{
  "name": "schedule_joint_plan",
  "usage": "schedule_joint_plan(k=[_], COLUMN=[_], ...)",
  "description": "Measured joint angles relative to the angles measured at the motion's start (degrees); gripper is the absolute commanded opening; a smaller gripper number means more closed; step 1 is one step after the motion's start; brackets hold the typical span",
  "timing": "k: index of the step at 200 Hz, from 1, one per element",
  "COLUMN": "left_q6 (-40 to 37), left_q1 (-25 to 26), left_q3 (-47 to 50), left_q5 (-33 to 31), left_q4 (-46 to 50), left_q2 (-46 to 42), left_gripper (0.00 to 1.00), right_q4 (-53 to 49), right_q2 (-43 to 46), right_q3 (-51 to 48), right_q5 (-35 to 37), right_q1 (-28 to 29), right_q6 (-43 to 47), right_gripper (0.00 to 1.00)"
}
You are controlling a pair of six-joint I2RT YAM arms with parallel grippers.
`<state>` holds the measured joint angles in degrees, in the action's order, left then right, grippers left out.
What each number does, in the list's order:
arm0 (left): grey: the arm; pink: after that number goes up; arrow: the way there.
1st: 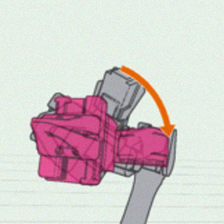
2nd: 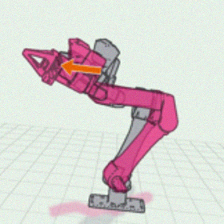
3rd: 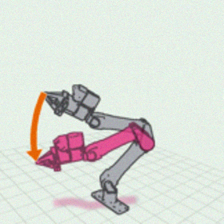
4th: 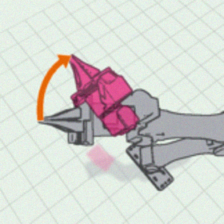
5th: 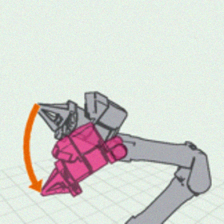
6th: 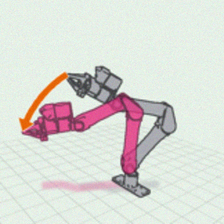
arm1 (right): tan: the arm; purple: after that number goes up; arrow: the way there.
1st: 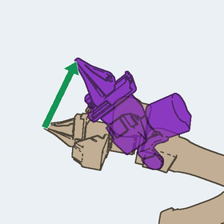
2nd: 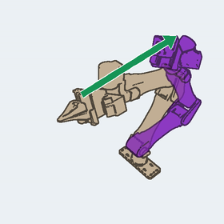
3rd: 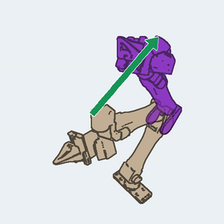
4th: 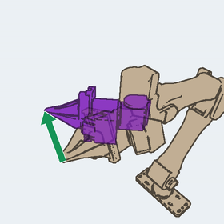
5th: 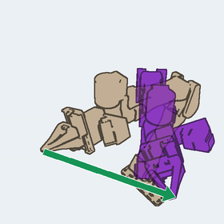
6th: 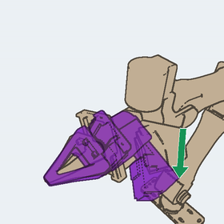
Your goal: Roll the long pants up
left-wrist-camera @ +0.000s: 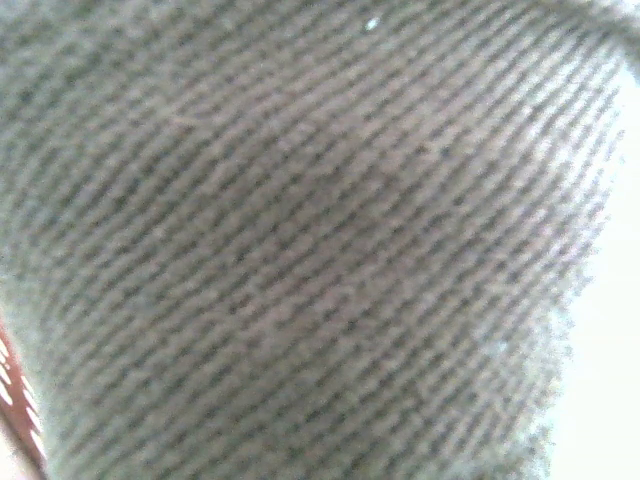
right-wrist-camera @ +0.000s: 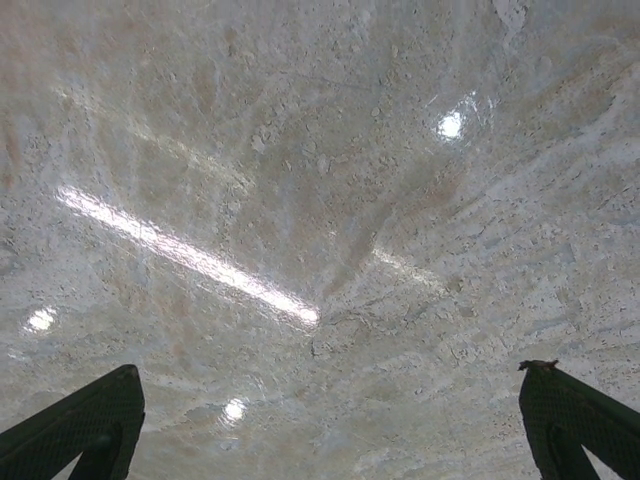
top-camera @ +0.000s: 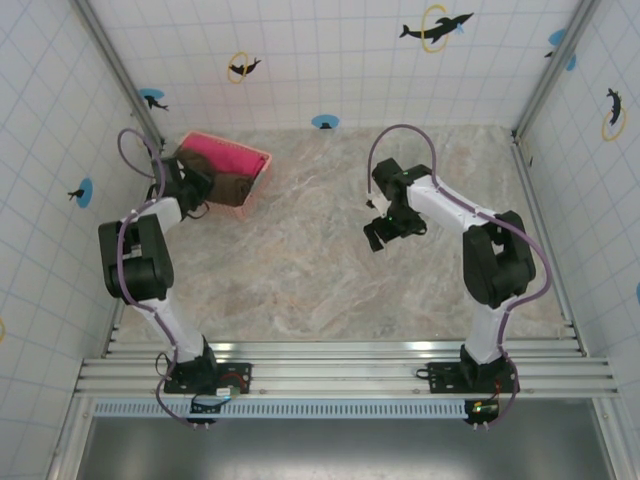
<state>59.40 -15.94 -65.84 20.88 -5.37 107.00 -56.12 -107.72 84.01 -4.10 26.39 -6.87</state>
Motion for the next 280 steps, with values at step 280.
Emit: schedule_joint_plan(k=[280], left_q6=[-24.5], left_q1=[10.6], left_q3=[-38.0], left_q5=[-25.4], left_q4=[59.0], left_q2=[18.8], left_gripper=[0.0], right_q4=[7.2], right_q2=[19.1], right_q3=[-11.6], right_q5=[3.1], right_q1=[-0.1], right_q6=[-6.4], right_gripper=[0.99])
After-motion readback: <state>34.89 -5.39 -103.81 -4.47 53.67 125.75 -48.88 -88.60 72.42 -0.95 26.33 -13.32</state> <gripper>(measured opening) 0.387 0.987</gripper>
